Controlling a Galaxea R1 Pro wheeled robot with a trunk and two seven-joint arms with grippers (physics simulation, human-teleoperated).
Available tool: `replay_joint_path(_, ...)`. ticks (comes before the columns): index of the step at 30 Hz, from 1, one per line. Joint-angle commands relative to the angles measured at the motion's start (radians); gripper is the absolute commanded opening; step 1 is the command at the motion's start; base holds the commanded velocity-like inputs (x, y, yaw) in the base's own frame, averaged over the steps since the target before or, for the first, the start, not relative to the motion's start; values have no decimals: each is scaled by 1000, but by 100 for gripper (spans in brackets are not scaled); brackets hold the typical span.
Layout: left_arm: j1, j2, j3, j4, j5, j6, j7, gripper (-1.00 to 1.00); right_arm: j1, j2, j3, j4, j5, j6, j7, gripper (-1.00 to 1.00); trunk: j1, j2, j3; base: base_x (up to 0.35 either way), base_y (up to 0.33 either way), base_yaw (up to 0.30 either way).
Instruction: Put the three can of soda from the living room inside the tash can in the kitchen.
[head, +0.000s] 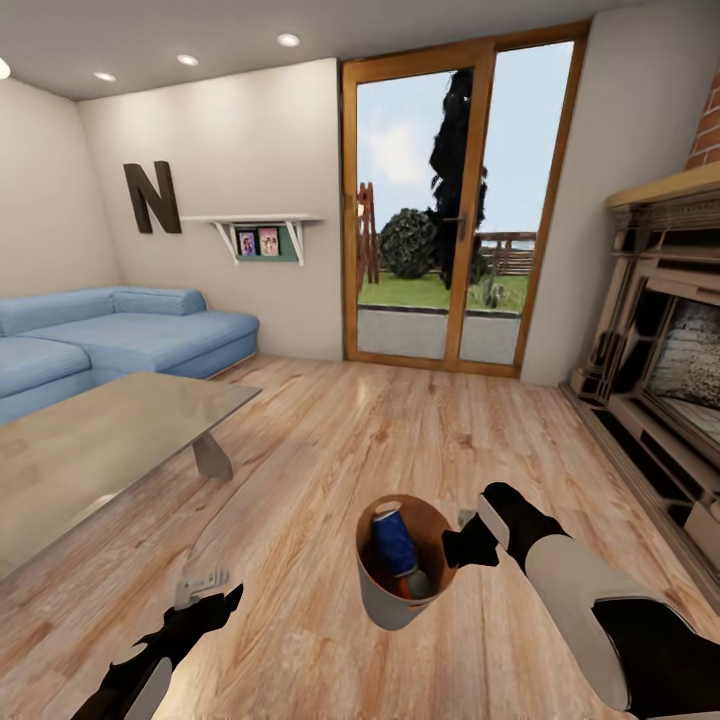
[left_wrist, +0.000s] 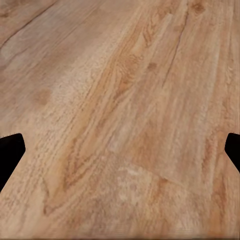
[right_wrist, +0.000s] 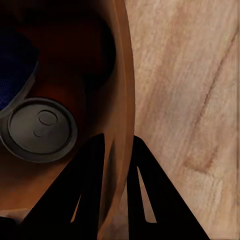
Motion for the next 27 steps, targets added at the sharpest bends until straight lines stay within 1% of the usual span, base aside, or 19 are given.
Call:
replay_joint_path(1,0,0,0,0,0,0,0,100,-1,0,-8,-1,-37,1,6,-100,0,0,-4,0,0,0)
replay_joint_path(21,0,-1,0,0,0,0,1,100,-1,-1,-7,-1,-37,0,6,-100,9,-5,-81,0,0,0)
replay_joint_path(26,0,-1,0,0,0,0,1,100,-1,-1,-7,-1,-37,0,7,-100,9,-5,-81,0,0,0)
replay_joint_path(27,0,-2,0,0,0,0,1,100,-1,-1,-7,-1,-37,0,7,-100,10,-5,-85,0,0,0)
